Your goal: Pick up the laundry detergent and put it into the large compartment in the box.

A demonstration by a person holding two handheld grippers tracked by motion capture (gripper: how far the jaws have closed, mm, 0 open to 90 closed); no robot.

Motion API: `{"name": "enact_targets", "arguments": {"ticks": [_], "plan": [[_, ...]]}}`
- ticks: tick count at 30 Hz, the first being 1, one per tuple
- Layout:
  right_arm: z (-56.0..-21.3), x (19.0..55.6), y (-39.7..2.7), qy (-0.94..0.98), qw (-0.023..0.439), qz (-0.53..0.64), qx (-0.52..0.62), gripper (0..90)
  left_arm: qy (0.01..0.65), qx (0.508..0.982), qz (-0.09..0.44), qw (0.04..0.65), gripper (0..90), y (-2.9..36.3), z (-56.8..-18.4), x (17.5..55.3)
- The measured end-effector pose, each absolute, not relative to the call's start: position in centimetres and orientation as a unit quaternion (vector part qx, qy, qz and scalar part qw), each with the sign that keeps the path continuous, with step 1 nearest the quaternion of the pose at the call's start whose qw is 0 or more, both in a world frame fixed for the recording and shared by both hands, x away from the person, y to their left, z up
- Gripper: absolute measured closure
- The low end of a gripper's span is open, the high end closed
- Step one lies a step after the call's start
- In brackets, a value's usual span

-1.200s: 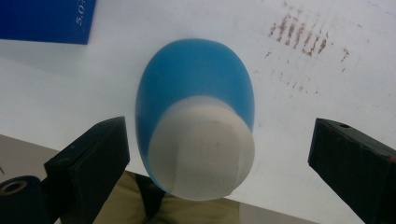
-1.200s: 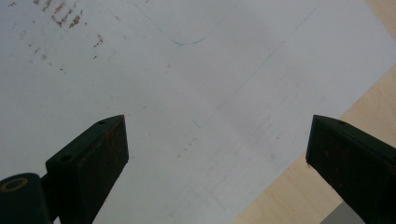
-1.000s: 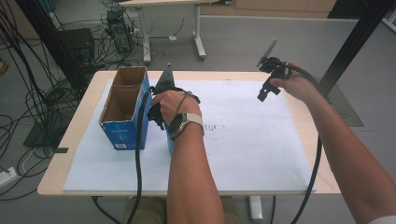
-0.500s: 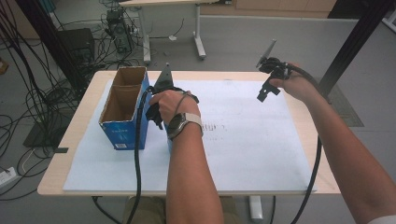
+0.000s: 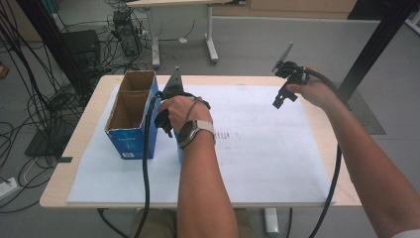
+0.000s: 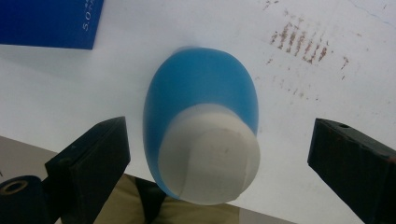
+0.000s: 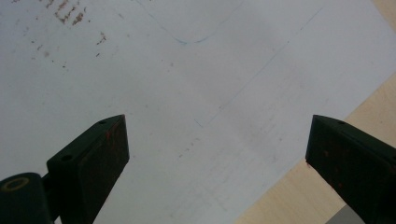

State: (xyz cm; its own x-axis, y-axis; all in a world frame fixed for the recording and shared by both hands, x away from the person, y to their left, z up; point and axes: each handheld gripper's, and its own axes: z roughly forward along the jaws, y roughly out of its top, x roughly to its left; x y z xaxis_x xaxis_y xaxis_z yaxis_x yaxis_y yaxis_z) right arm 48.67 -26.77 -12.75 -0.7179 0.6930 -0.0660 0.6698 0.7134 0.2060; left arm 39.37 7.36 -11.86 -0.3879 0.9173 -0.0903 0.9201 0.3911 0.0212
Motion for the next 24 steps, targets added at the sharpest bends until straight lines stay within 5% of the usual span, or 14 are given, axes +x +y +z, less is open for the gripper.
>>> {"name": "enact_targets", "arguments": {"ticks": [24], "plan": [[-13.17,48.66,-27.36,0.923,0.066,0.088,0.369,5.9,0.833,0.552,-0.017,0.038,7.2,7.21,-12.23,39.67]]}}
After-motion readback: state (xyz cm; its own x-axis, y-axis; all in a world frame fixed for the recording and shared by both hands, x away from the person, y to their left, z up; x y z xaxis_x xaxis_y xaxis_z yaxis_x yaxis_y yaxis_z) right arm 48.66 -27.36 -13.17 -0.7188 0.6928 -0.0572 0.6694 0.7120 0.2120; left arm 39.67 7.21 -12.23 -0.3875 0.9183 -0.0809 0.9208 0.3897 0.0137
